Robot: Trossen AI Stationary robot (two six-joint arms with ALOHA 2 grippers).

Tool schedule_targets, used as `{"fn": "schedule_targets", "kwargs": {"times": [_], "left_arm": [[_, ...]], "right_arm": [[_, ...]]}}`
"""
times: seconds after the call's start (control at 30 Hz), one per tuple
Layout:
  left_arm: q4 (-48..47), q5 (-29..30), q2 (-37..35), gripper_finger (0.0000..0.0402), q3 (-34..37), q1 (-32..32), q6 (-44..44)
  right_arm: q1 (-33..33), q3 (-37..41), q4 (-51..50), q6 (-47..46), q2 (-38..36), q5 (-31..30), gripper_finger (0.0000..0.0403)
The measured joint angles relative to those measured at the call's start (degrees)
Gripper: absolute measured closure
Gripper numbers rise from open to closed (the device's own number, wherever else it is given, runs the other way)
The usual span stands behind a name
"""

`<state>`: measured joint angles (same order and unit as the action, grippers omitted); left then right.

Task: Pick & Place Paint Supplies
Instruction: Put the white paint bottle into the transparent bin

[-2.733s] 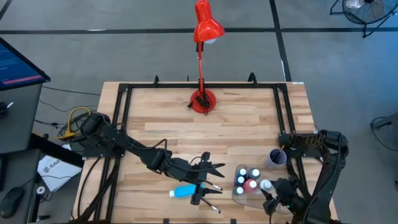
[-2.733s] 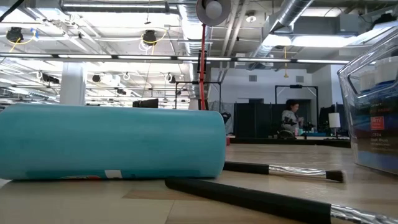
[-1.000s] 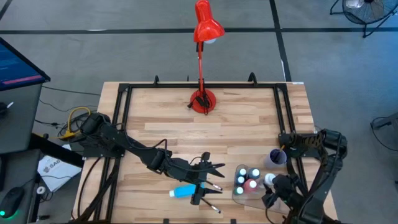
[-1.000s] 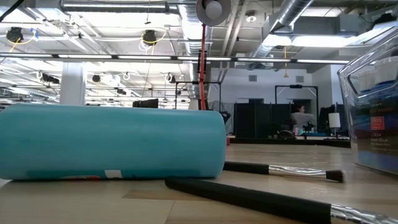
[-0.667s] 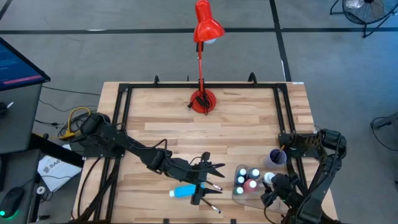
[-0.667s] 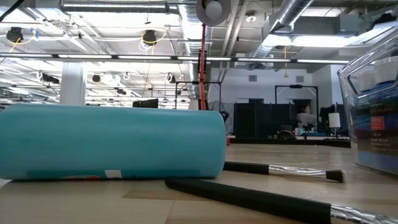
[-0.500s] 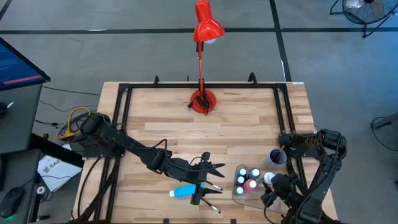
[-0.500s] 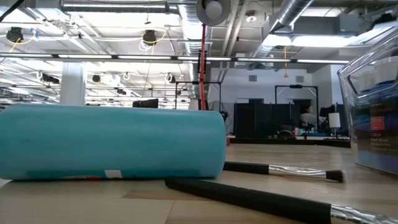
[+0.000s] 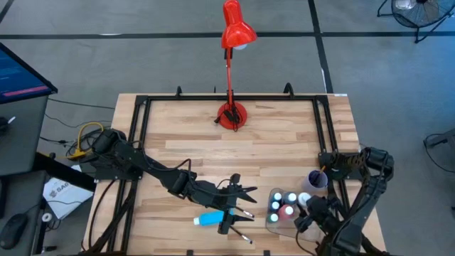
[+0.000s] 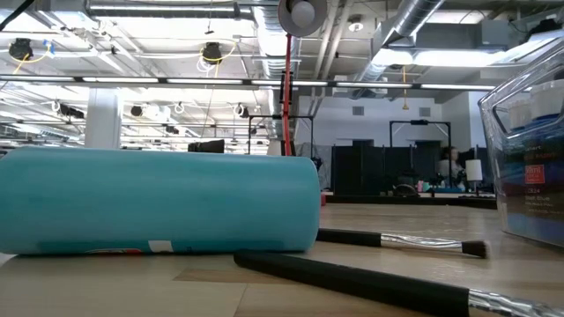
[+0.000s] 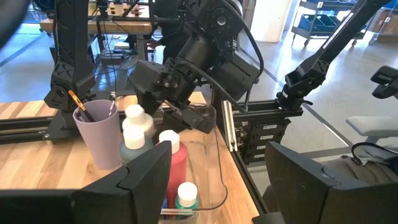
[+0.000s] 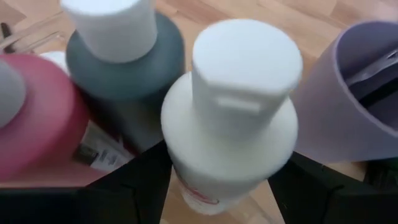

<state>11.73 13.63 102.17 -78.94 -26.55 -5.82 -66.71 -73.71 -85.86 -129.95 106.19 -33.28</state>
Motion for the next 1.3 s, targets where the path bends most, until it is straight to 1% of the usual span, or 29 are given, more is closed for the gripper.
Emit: {"fn": "schedule_targets", "kwargs": {"times": [0.2,0.63,0.83,0.93,1.17,1.3], "left_arm": [[-0.04,0.01,0.00,0.0165,0.00,0.00,0.00],[-0.20,0.02,0.00,0.0165,0.00,0.00,0.00],[-0.20,0.01,0.00,0.0165,0.00,0.00,0.00],[-0.20,0.00,0.00,0.0165,0.00,0.00,0.00],[-0.20,0.00,0.00,0.0165,0.00,0.00,0.00],[-0.20,0.00,0.00,0.0165,0.00,0.00,0.00]], "right_arm": [[0.93,0.00,-0.60,0.02,0.00,0.11,0.0168],[-1.82,0.00,0.57,-1.52,0.00,0.20,0.0168],[-3.63,0.00,0.50,-1.98,0.00,-5.05,0.0164],[-4.01,-0.02,0.16,-2.62,0.00,-5.65,0.0153],[-4.27,-0.07,0.23,-2.64,0.31,-5.57,0.0145],[-4.05,-0.07,-0.14,-3.00,1.96,-3.44,0.0145]]}}
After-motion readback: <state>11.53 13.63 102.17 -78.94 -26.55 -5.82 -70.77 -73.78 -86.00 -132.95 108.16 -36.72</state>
